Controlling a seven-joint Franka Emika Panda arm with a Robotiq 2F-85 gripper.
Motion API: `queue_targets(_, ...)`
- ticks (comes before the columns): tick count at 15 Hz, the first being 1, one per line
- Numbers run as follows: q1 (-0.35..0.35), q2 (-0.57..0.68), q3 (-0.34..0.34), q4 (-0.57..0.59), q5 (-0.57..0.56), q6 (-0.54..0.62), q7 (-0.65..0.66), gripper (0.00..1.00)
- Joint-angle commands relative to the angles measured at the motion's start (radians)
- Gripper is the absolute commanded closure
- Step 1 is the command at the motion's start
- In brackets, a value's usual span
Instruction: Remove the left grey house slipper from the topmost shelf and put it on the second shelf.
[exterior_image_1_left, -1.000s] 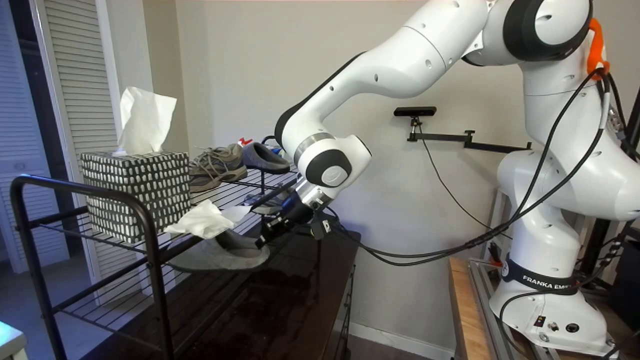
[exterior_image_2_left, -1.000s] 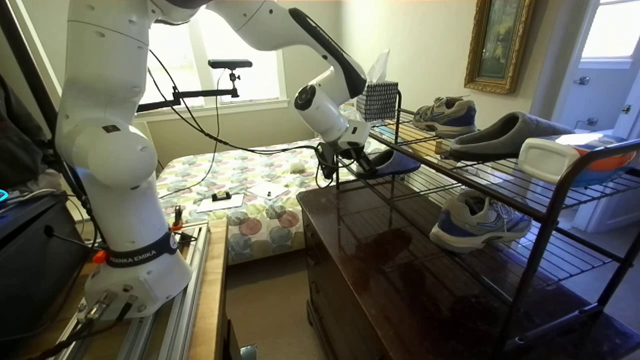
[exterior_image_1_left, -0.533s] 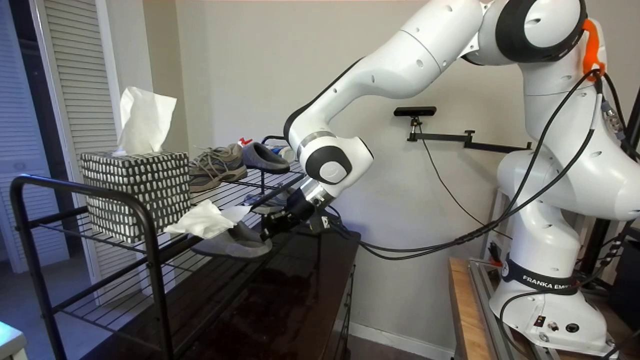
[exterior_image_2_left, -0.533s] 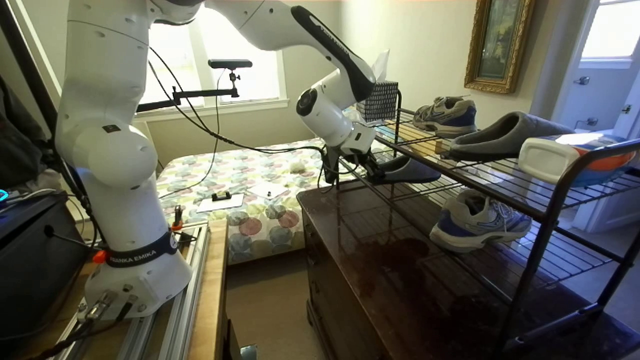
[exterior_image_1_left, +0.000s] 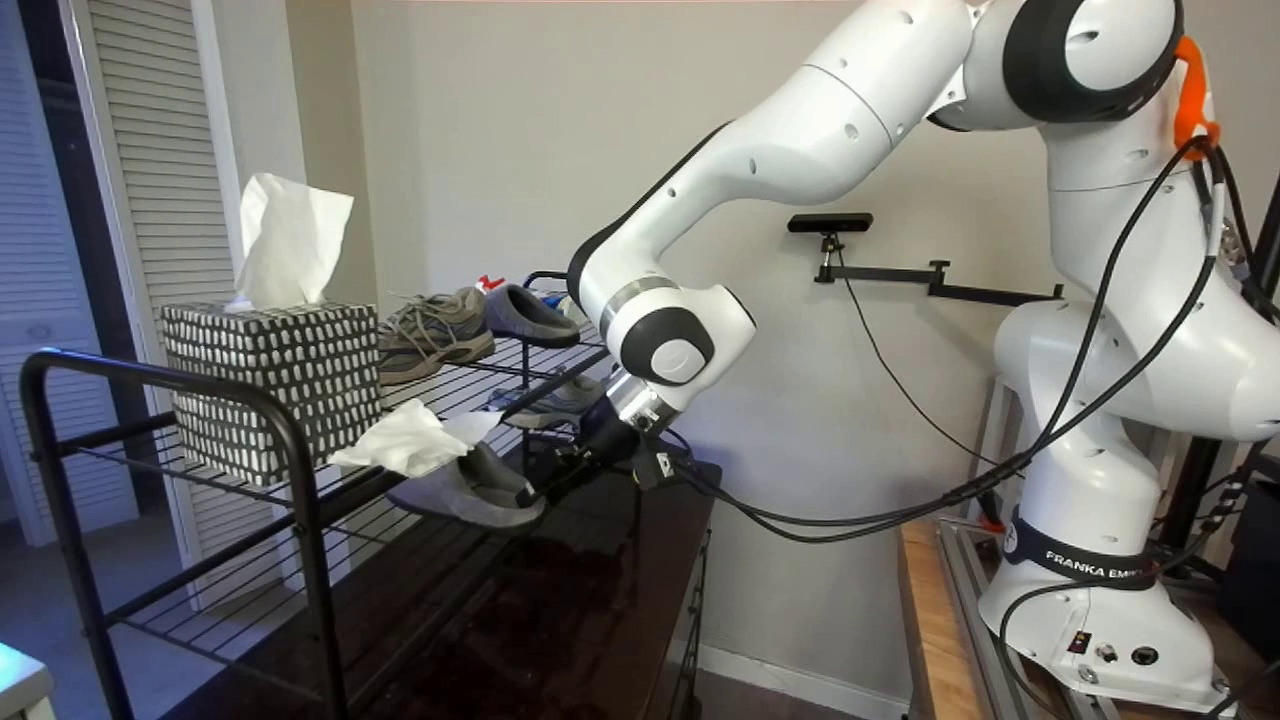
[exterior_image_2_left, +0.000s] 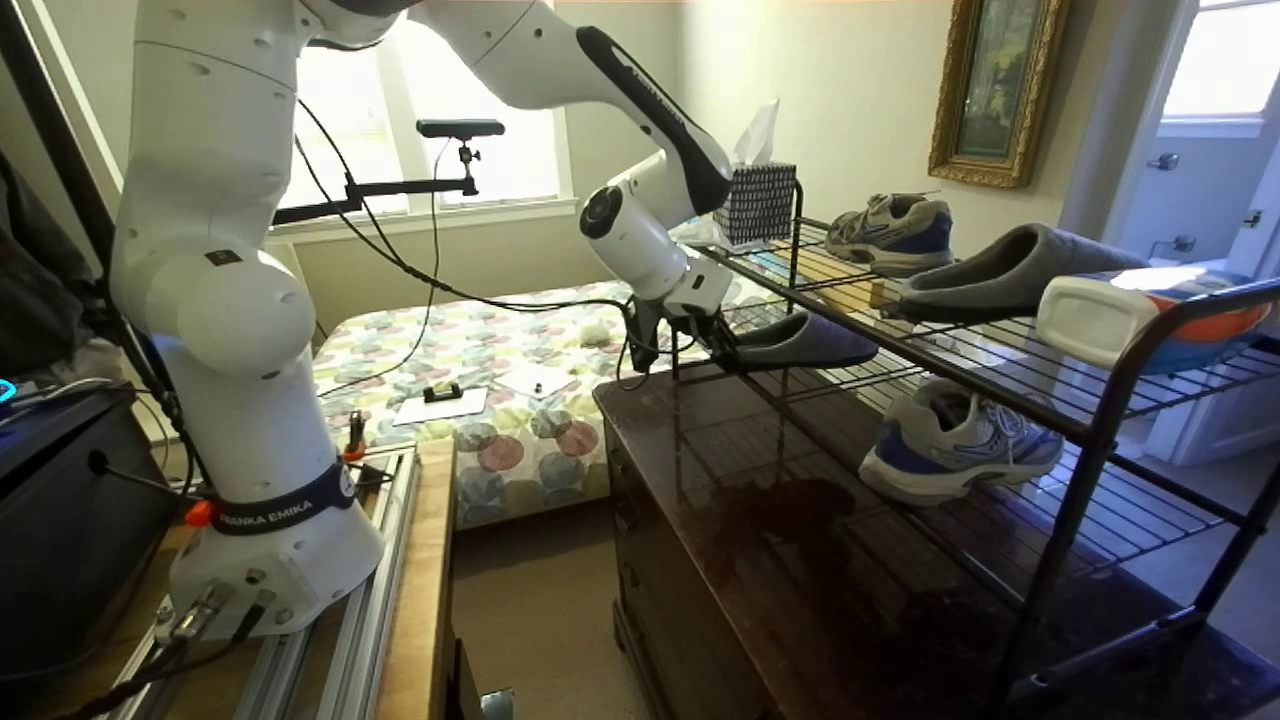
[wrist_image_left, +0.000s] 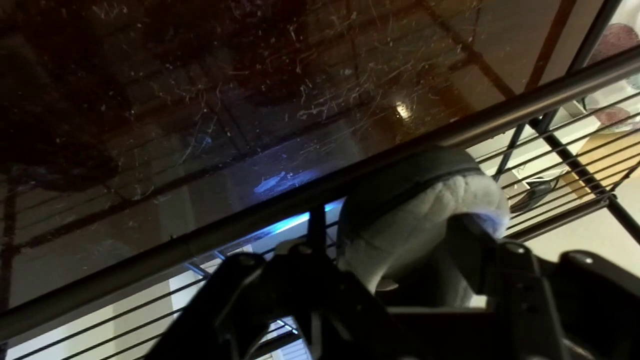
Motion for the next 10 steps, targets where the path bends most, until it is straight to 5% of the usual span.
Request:
queue_targets(1,0.068,-0.068,-0.077,-0.053,0.047,0.033,-0.089,0.03)
queue_targets(5,0.142,-0.149,-0.152,-0.132,0.007,0.034,-0.203,0.00)
queue_targets(10,0.064,-0.284,0.063,-0.390,-0.241,0.064,-0.086,0.00)
